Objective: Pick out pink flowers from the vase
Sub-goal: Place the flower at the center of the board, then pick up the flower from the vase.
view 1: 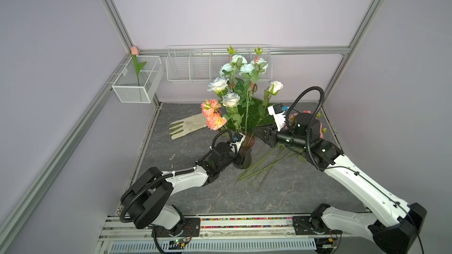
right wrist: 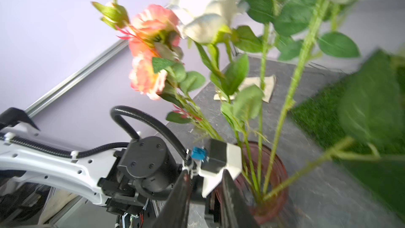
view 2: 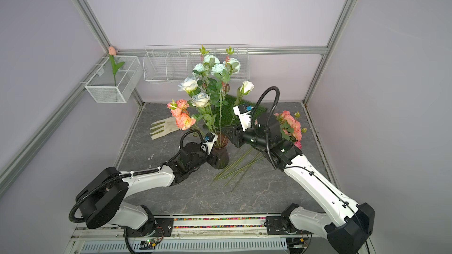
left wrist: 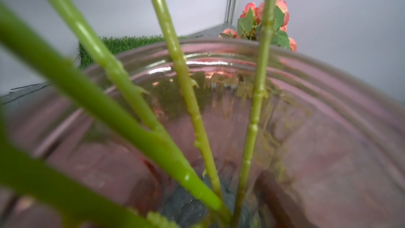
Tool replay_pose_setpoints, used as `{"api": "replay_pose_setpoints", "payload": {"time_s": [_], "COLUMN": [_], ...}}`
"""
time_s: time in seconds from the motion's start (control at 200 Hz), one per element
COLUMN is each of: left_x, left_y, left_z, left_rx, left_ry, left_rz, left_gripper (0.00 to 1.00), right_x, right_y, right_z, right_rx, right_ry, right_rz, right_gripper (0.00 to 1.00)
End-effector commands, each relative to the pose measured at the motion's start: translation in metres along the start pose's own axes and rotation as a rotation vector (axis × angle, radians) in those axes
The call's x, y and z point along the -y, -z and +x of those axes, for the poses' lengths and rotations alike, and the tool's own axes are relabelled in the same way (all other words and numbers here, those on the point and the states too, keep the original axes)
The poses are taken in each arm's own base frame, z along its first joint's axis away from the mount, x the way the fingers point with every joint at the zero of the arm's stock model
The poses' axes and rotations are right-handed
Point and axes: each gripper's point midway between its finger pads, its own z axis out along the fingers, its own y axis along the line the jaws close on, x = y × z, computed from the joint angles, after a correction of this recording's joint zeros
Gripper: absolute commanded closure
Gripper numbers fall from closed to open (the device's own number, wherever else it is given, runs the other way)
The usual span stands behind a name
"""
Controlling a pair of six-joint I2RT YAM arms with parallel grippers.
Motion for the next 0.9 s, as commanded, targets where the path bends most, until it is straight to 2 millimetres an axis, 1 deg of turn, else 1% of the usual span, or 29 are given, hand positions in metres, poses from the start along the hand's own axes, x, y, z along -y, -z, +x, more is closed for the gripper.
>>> {"api": "replay_pose_setpoints", "payload": {"time_s": [0.0,0.09,0.19,0.295,0.5,0.61,0.7,0.805,0.895], "left_x": [-0.008,-0.008,-0.008,-0.008,-0.008,-0.008,-0.009,-0.009,-0.009], "left_y": [0.004,0.004,0.004,0.004,0.004,0.004,0.004,0.004,0.004], "left_z": [0.084,0.084,0.083,0.082,0.082,0.083,0.083,0.083,0.083], "left_rx": [-0.29,-0.288,-0.285,-0.281,-0.279,-0.281,-0.281,-0.282,-0.281], "left_ry": [-0.023,-0.021,-0.02,-0.018,-0.019,-0.017,-0.017,-0.018,-0.019], "left_rz": [-0.025,-0.024,-0.025,-0.026,-0.028,-0.03,-0.031,-0.031,-0.034], "left_gripper": [1.0,1.0,1.0,1.0,1.0,1.0,1.0,1.0,1.0], "right_x": [-0.021,-0.023,-0.016,-0.005,0.005,0.007,0.011,0.015,0.015], "right_y": [-0.025,-0.043,-0.057,-0.069,-0.087,-0.095,-0.101,-0.109,-0.114], "right_z": [0.0,0.009,0.015,0.017,0.025,0.031,0.039,0.049,0.057], "right_rx": [-0.076,-0.165,-0.215,-0.22,-0.252,-0.29,-0.326,-0.362,-0.384], "right_ry": [0.093,0.11,0.11,0.106,0.089,0.1,0.116,0.119,0.127], "right_rz": [-0.166,-0.219,-0.23,-0.206,-0.215,-0.225,-0.223,-0.223,-0.228], "right_gripper": [0.75,0.75,0.75,0.75,0.73,0.67,0.63,0.61,0.6]}}
